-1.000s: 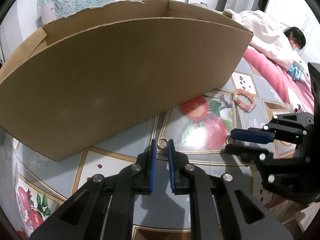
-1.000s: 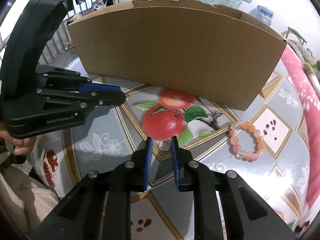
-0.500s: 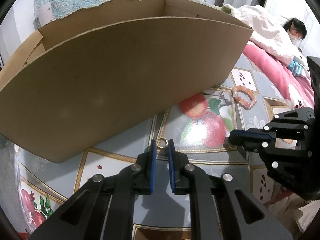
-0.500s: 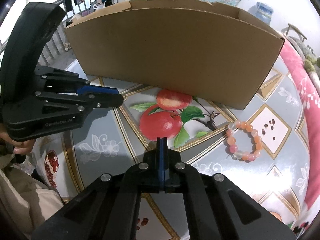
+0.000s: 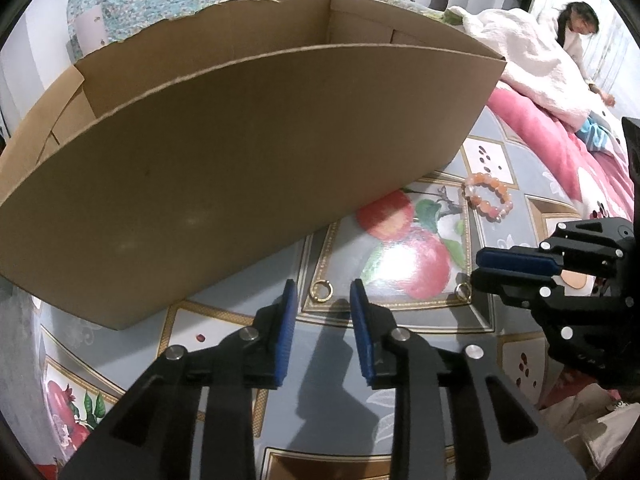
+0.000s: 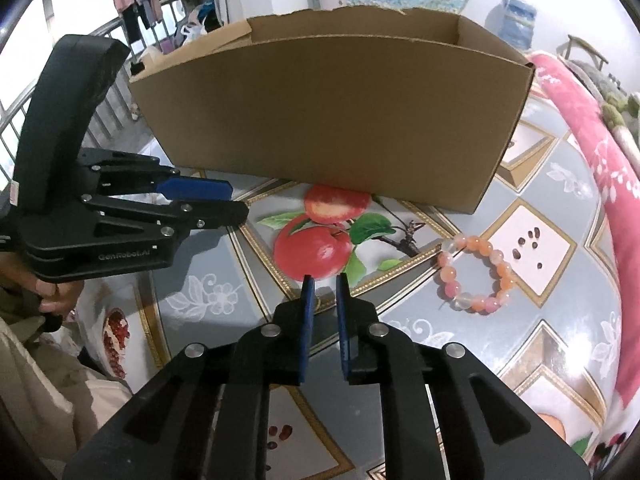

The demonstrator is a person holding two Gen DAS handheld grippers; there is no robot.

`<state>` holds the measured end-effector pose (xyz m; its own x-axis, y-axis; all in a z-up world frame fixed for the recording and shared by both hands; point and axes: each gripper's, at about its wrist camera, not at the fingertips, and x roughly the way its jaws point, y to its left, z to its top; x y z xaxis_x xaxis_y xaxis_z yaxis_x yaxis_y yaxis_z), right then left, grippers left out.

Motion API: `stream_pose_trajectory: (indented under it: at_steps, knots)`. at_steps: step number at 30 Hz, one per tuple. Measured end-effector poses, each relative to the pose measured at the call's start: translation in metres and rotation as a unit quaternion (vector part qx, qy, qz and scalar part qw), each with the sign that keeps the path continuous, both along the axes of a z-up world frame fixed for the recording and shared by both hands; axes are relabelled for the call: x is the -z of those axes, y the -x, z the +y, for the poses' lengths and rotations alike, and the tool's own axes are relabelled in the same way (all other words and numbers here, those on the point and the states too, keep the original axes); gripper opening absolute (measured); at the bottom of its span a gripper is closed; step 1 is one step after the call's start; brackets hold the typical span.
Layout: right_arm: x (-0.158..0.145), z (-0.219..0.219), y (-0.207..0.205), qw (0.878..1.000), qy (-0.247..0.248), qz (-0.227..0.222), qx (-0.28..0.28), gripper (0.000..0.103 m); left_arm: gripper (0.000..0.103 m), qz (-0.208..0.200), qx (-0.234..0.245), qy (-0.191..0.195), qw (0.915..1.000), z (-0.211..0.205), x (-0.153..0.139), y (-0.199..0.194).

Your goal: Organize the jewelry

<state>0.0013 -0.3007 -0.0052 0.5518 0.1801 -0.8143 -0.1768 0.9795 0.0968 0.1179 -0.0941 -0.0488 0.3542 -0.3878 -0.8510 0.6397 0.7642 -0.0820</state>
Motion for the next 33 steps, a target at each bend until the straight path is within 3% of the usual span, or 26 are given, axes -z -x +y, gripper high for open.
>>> stream_pose_trajectory:
  at_steps: [15,25,33]
  knots:
    - [0.008,-0.003,0.007,1.0,-0.016,0.003,-0.002,0.015,0.026,-0.031,0.004,-0.023,0.9992,-0.008,0.002,0.002]
    - [0.007,-0.001,0.002,1.0,-0.015,0.0,-0.001,0.015,0.012,-0.044,0.012,-0.034,0.9984,-0.016,0.001,0.008]
    - [-0.001,-0.001,0.007,1.0,-0.013,-0.002,0.003,0.015,0.012,-0.043,0.01,-0.032,0.9985,-0.014,0.0,0.009]
